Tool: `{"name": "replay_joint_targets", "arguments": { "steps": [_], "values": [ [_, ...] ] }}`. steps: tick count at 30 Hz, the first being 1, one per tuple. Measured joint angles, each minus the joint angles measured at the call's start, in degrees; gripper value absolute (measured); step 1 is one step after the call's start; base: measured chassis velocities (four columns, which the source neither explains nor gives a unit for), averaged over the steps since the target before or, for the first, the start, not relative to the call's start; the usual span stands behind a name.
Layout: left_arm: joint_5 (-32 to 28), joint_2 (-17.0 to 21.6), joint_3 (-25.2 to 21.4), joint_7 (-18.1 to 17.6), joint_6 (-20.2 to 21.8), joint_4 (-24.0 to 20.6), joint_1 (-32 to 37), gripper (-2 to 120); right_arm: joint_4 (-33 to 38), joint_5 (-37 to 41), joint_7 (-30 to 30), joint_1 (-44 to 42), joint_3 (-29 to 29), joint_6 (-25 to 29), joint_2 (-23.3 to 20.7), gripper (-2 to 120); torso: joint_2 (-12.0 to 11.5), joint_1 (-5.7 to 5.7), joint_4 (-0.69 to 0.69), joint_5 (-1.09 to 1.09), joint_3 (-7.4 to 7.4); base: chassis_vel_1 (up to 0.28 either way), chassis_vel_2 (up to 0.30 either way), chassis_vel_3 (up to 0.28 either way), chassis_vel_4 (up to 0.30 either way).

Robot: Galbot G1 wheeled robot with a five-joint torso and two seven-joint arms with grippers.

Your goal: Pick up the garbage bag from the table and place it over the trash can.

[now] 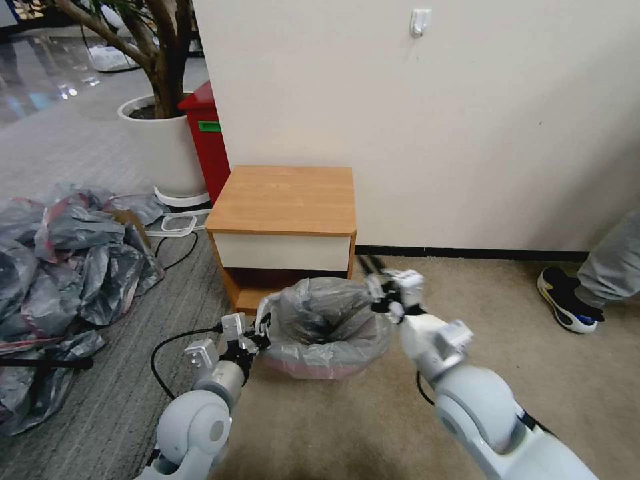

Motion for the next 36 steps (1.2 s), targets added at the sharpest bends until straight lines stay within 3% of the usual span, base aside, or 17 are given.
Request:
{"name": "replay_joint_targets", "arguments": {
  "steps": [2, 5, 11, 13, 17, 28, 36],
  "values": [
    [0.0, -0.4, 0.6, -0.6, 0.0, 0.0, 0.7, 7, -0.1, -2.7, -0.1, -4.1, 2.6, 2.1, 3.8, 43, 0.0, 0.0, 0.0, 0.0, 0.0, 0.0, 0.0, 0.0, 0.0],
    [0.0, -0.8, 1.3, -1.6, 0.0, -0.3, 1.6, 7, -0.5, -4.4, 0.6, -7.3, 4.1, 4.7, 6.1, 53, 0.0, 0.0, 0.01, 0.0, 0.0, 0.0, 0.0, 0.0, 0.0],
    [0.1, -0.8, 2.7, -3.1, -0.2, -1.5, 3.8, 7, -0.6, -5.7, 3.1, -11.4, 6.1, 8.5, 8.4, 70, 0.0, 0.0, 0.01, 0.0, 0.0, 0.0, 0.0, 0.0, 0.0],
    [0.3, -0.6, 3.4, -3.8, -0.3, -1.7, 4.7, 7, -0.7, -6.0, 3.4, -12.6, 7.1, 10.0, 9.1, 84, 0.0, 0.0, 0.01, 0.0, 0.0, 0.0, 0.0, 0.0, 0.0],
    [1.2, -0.6, 4.4, -4.3, -0.4, -1.7, 5.6, 7, -0.6, -6.1, 3.6, -13.1, 7.8, 10.6, 9.8, 97, 0.0, 0.0, 0.01, 0.0, 0.0, 0.0, 0.0, 0.0, 0.0],
    [4.5, -0.6, 7.0, -5.4, -2.5, -0.6, 7.4, 8, -0.7, -6.3, 3.8, -12.8, 7.4, 10.7, 10.3, 100, 0.0, 0.0, 0.01, 0.0, 0.01, 0.0, 0.0, 0.0, 0.0],
    [7.5, -0.4, 7.8, -5.3, -4.4, 0.8, 8.2, 37, -0.9, -6.2, 3.8, -12.2, 7.1, 10.4, 10.0, 100, 0.0, 0.0, 0.01, 0.01, 0.01, 0.0, 0.0, 0.0, 0.0]
  ]
}}
